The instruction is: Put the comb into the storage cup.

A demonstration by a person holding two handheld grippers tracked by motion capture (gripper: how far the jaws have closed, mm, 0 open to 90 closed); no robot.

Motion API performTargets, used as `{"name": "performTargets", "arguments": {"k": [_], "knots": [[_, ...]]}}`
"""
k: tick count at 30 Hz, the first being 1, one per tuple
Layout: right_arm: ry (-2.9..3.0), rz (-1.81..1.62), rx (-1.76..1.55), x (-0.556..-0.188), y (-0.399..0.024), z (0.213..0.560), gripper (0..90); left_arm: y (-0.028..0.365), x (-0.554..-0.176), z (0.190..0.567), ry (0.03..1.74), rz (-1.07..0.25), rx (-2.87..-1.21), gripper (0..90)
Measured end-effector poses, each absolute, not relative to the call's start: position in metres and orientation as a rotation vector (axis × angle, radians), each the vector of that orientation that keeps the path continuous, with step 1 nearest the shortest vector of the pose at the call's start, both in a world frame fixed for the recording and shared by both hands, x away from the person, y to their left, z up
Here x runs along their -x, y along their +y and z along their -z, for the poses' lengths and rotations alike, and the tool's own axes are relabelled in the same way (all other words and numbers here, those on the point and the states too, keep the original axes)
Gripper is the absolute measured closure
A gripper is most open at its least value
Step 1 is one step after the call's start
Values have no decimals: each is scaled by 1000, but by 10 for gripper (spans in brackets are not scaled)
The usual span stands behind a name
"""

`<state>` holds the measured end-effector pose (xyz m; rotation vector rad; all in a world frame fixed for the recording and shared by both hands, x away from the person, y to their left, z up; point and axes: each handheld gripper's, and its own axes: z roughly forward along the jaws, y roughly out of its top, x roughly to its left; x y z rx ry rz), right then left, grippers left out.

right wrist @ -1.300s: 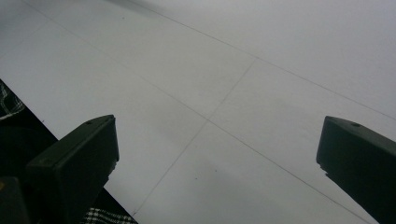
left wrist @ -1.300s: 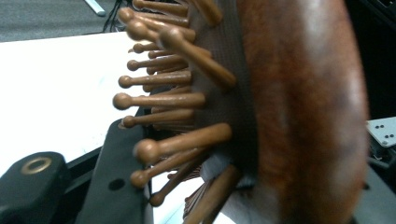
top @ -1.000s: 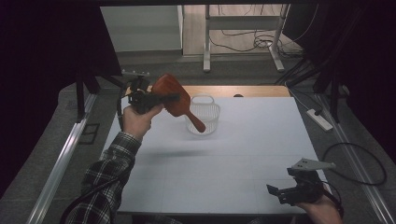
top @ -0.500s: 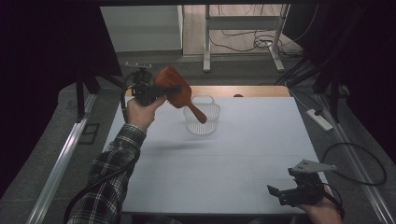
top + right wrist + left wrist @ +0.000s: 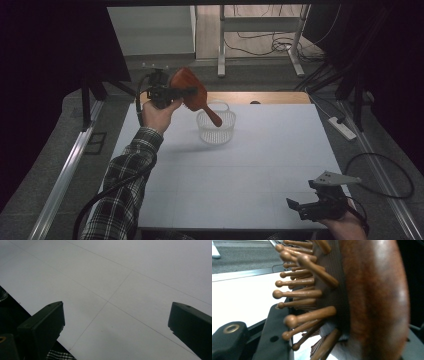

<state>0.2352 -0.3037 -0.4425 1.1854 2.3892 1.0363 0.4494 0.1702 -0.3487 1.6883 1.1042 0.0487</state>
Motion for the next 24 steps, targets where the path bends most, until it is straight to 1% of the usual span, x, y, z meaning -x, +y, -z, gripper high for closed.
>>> {"name": "performTargets", "arguments": {"k": [15, 24], "knots": [[2396, -1013, -1168, -234, -302, 443, 17, 154, -460, 360, 1129, -65, -1676, 558], [2379, -1025, -1181, -234, -304, 442, 20, 143, -464, 364, 1130, -77, -1702, 557]]}}
